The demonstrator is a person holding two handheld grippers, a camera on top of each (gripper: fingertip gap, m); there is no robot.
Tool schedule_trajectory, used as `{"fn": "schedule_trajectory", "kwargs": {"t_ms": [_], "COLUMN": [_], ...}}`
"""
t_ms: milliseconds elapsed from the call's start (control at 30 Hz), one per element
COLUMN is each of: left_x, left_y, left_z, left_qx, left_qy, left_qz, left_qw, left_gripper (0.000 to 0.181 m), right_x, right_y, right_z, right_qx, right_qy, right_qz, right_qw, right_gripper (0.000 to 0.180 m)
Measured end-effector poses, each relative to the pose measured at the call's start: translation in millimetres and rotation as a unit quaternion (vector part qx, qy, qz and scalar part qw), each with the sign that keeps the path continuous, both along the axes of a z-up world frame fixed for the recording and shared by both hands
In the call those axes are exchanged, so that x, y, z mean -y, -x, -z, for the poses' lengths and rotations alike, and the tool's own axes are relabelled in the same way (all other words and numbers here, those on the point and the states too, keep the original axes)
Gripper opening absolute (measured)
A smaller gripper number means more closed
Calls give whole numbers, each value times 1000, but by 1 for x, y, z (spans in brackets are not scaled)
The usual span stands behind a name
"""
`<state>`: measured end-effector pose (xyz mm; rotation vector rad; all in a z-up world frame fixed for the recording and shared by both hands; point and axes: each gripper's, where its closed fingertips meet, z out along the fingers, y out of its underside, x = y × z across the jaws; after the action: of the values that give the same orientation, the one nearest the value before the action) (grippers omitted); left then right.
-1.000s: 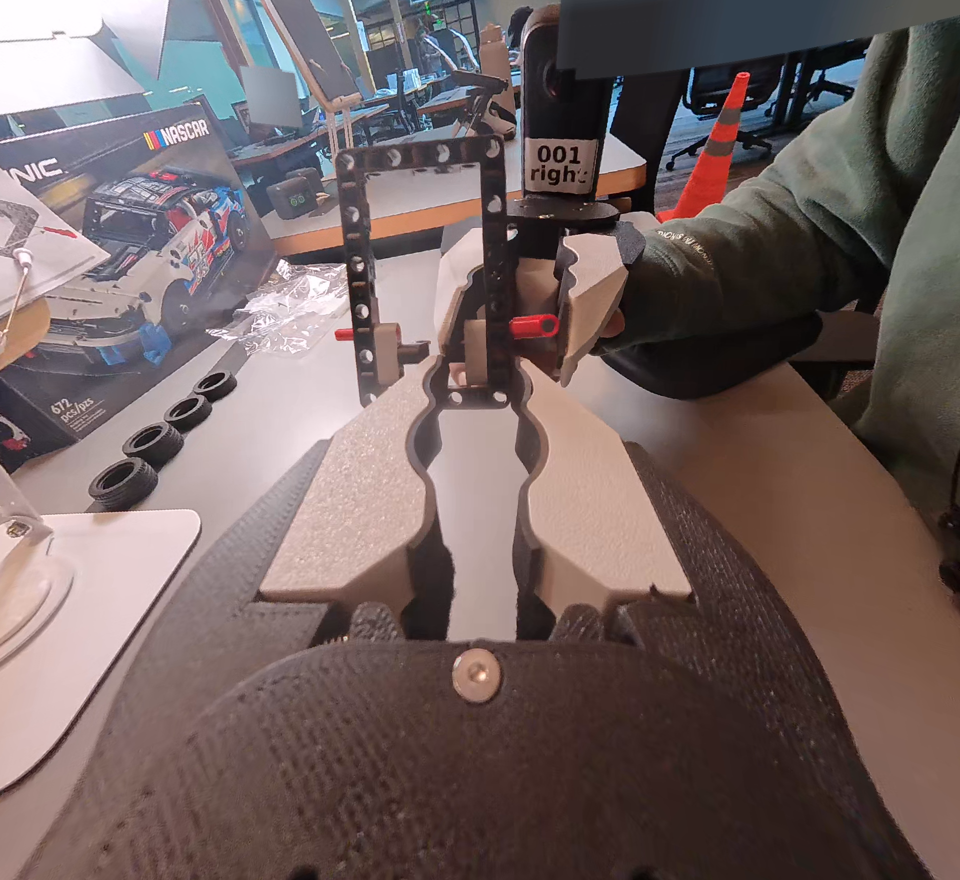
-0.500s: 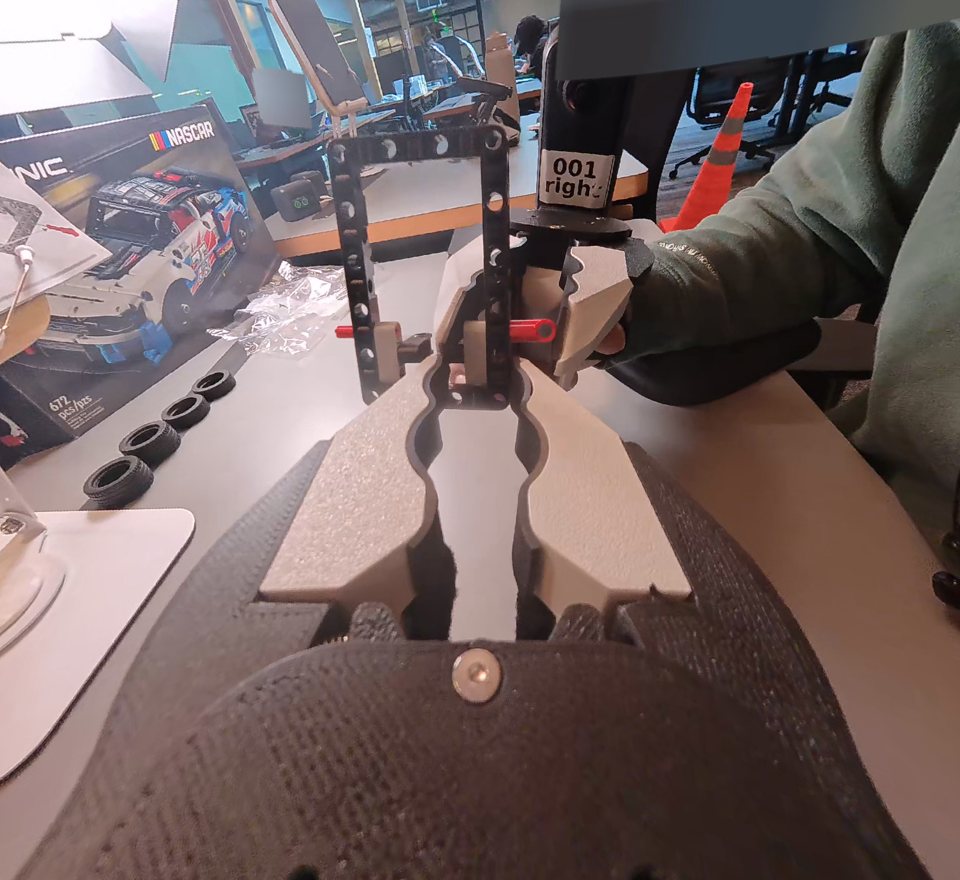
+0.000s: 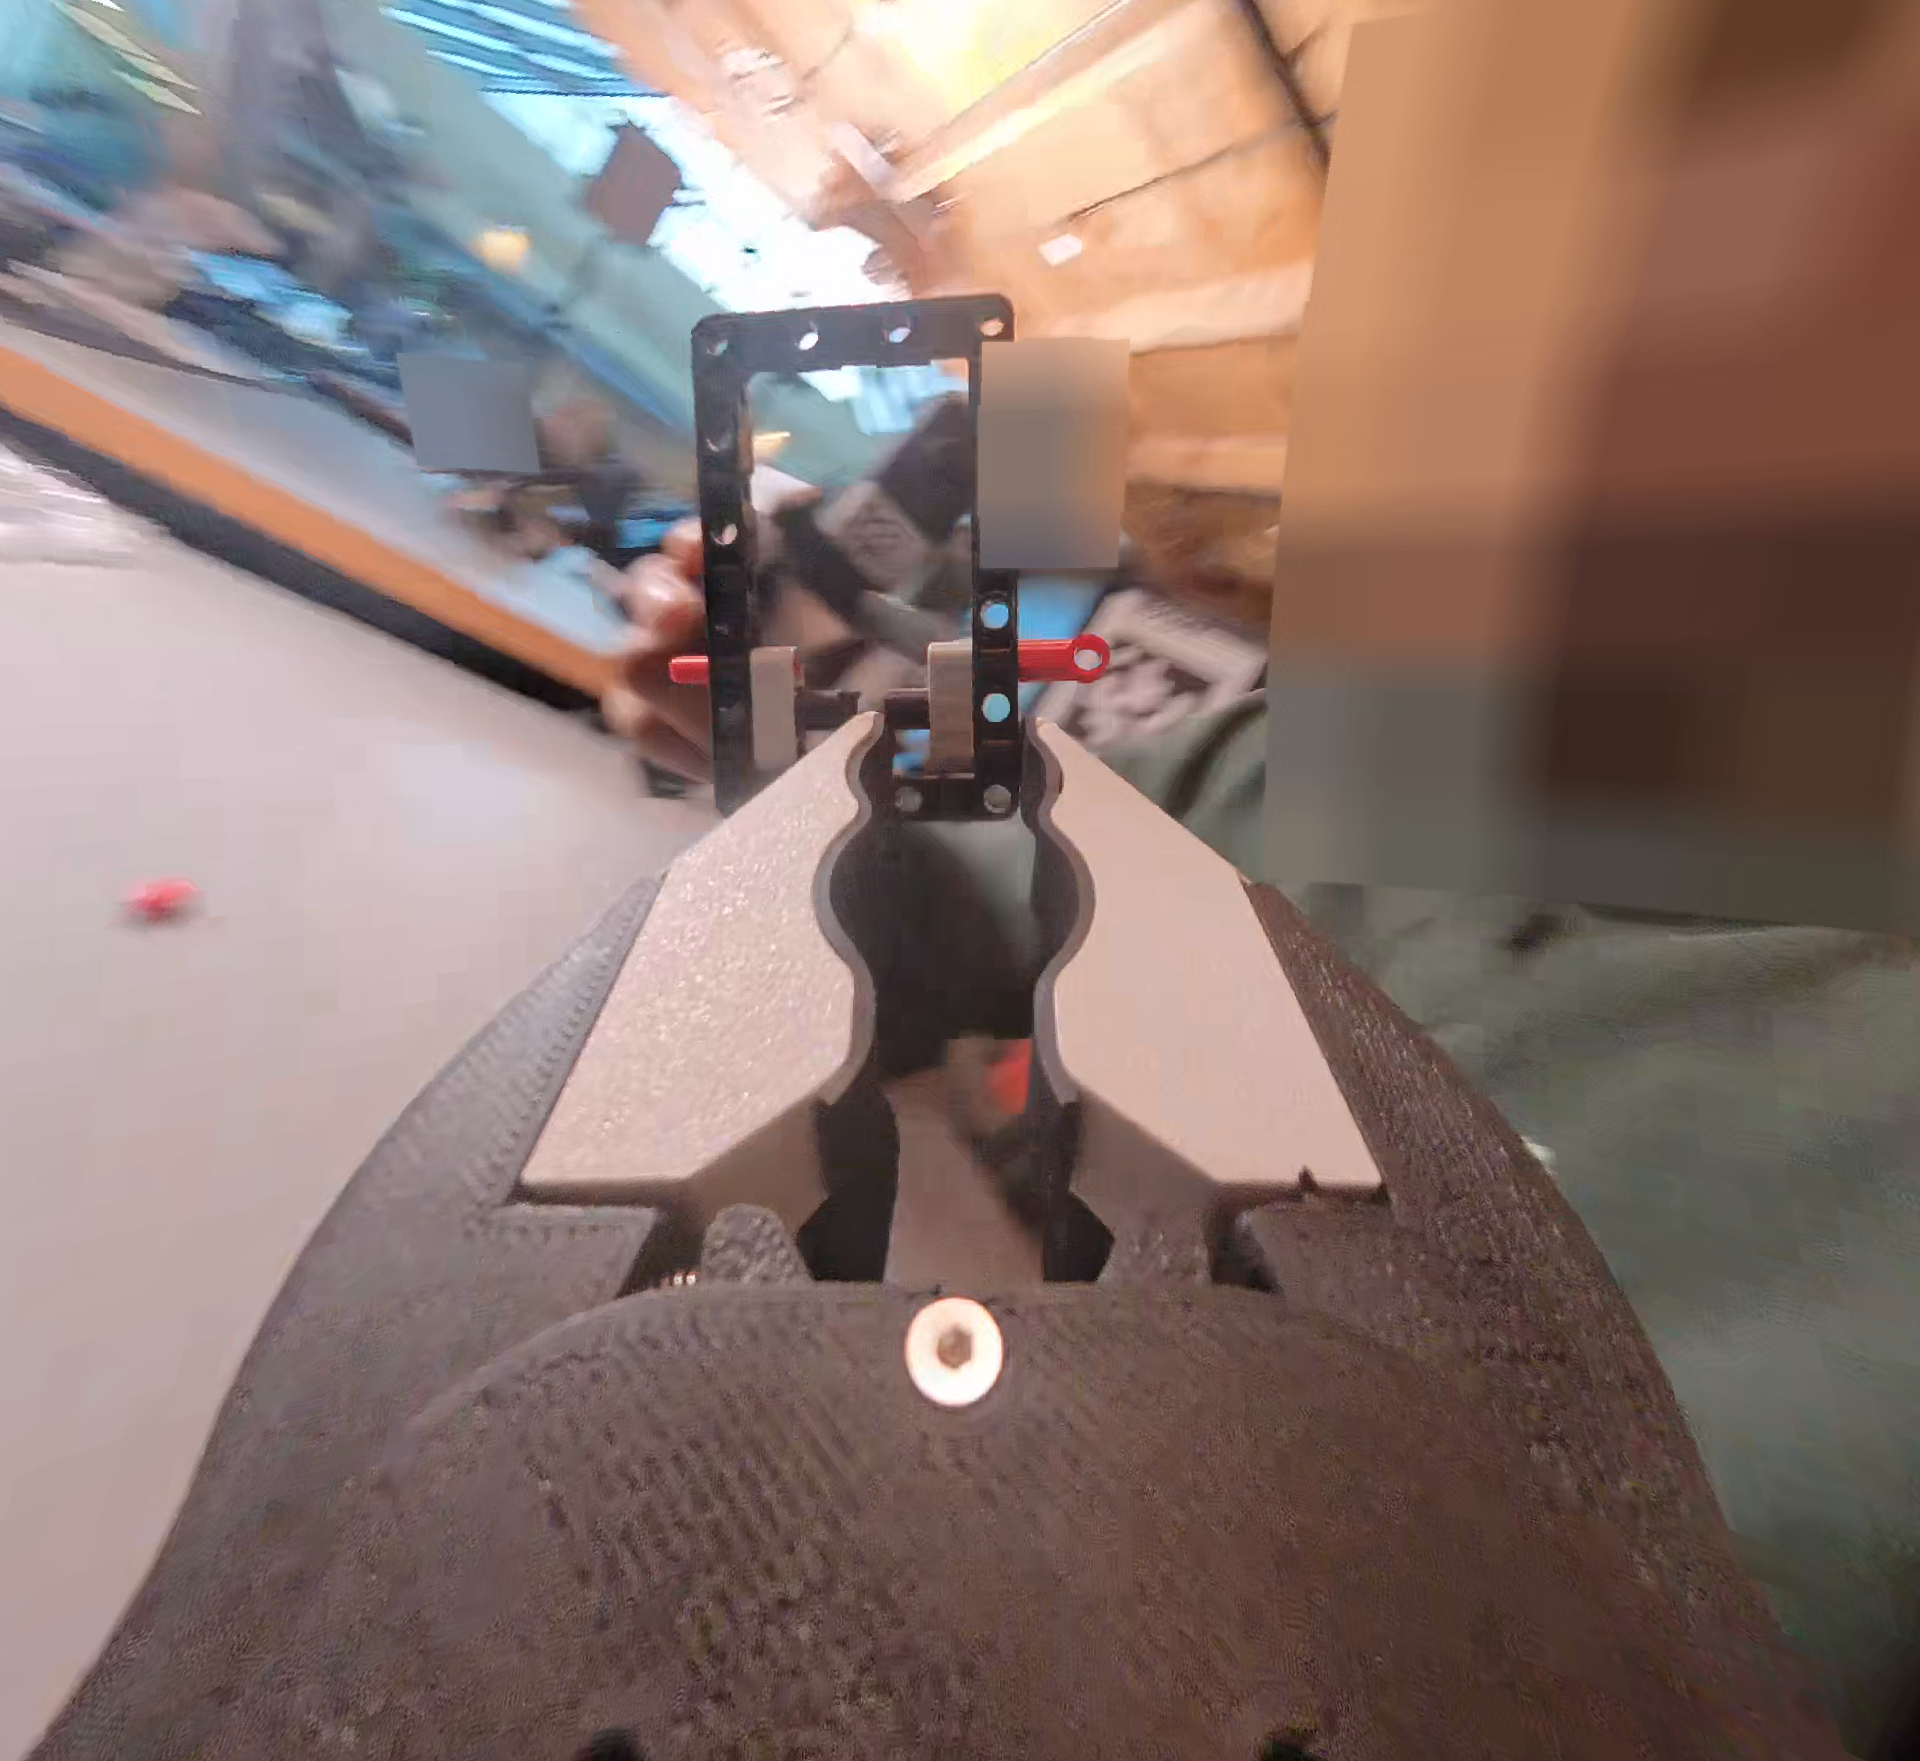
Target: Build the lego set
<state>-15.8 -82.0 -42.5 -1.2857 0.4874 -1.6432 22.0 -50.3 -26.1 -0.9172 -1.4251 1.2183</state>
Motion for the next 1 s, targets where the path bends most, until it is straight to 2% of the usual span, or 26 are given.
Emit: {"fn": "schedule_trajectory", "kwargs": {"t_ms": [33, 100, 167, 233, 267, 333, 367, 433, 533, 667, 833, 867, 1000], "left_x": [7, 18, 31, 41, 44, 49, 50, 46, 14, -13, -21, -19, -13], "left_y": [3, 2, -6, -14, -17, -21, -22, -19, -2, 8, -10, -12, -17], "left_z": [-5, -5, -4, -6, -6, -5, -5, -5, -4, 12, 28, 28, 24], "left_qx": [44, 75, 78, 84, 86, 90, 93, 93, 102, 40, -56, -61, -45], "left_qy": [16, 24, 15, 10, 8, 12, 13, 17, 38, 51, 37, 30, 39], "left_qz": [46, 102, 146, 179, 188, 203, 208, 192, 92, -14, -70, -68, -38], "left_qw": [998, 992, 986, 980, 978, 975, 974, 977, 990, 998, 995, 995, 998], "left_gripper": [23, 23, 23, 23, 23, 23, 23, 24, 30, 33, 21, 9, 6], "right_x": [-7, -18, -11, 8, 17, 31, 35, 32, -3, -33, -33, -32, -25], "right_y": [-5, -7, 0, 7, 9, 14, 17, 17, 22, 18, 18, 19, 18], "right_z": [-6, -10, -7, -12, -16, -14, -12, -14, -15, -4, 8, 10, 5], "right_qx": [4, 22, 44, 38, 31, 40, 45, 62, 87, 97, 95, 95, 80], "right_qy": [8, 39, 95, 178, 212, 234, 230, 251, 345, 407, 440, 441, 443], "right_qz": [-2, -14, -67, -142, -176, -210, -208, -193, -85, 23, 65, 71, 64], "right_qw": [1000, 999, 992, 973, 961, 948, 950, 947, 931, 908, 891, 890, 891], "right_gripper": [47, 53, 58, 60, 53, 20, 9, 7, 7, 7, 7, 7, 6]}}
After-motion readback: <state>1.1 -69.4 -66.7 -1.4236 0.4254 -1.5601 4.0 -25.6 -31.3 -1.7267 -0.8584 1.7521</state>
